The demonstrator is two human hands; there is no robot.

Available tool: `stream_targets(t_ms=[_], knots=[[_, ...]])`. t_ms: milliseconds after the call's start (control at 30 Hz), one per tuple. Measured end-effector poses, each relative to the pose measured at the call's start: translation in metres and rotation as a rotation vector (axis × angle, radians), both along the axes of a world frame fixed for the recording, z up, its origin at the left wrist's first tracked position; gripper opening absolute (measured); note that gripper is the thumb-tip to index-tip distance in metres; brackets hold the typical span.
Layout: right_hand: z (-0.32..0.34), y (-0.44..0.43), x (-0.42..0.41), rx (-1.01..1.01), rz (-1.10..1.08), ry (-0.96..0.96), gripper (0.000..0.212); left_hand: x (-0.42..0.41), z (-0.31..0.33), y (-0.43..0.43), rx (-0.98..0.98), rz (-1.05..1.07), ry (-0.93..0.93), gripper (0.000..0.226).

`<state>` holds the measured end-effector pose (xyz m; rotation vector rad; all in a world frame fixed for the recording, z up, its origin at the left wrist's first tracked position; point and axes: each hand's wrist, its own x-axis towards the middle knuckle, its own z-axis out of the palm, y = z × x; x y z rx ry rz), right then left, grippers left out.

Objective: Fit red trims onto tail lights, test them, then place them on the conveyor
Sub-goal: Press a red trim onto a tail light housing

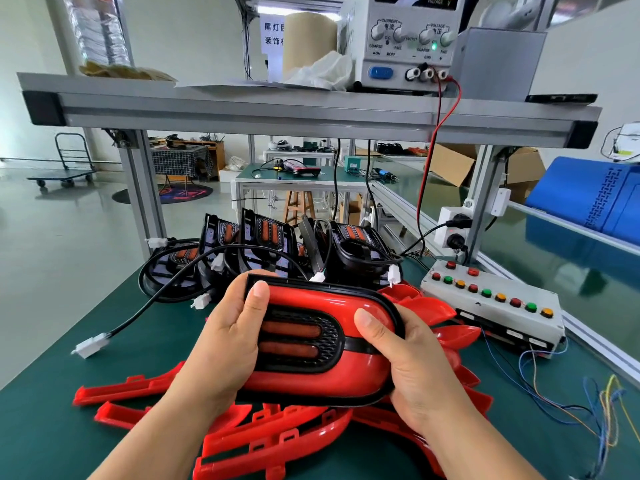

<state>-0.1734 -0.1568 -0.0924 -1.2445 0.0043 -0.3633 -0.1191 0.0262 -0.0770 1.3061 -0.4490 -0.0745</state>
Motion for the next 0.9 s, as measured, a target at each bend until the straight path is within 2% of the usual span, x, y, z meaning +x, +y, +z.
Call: stream_targets(t_ms=[400,667,900], knots=[[-0.002,-0.003,0.001,0.019,0.030,0.005,0.046,0.001,0.001,0.002,-0.059,-0.010,0.042,0.026],[-0.001,-0.007,0.003,0.016,0.033,0.091,0.041,0.007,0.001,0.005,0.002,-0.133,0.169,0.045],[0.000,-0.008,0.002,0.007,0.079,0.096,0.047,0.013,-0.005,0.010,-0.016,-0.124,0.216,0.048]])
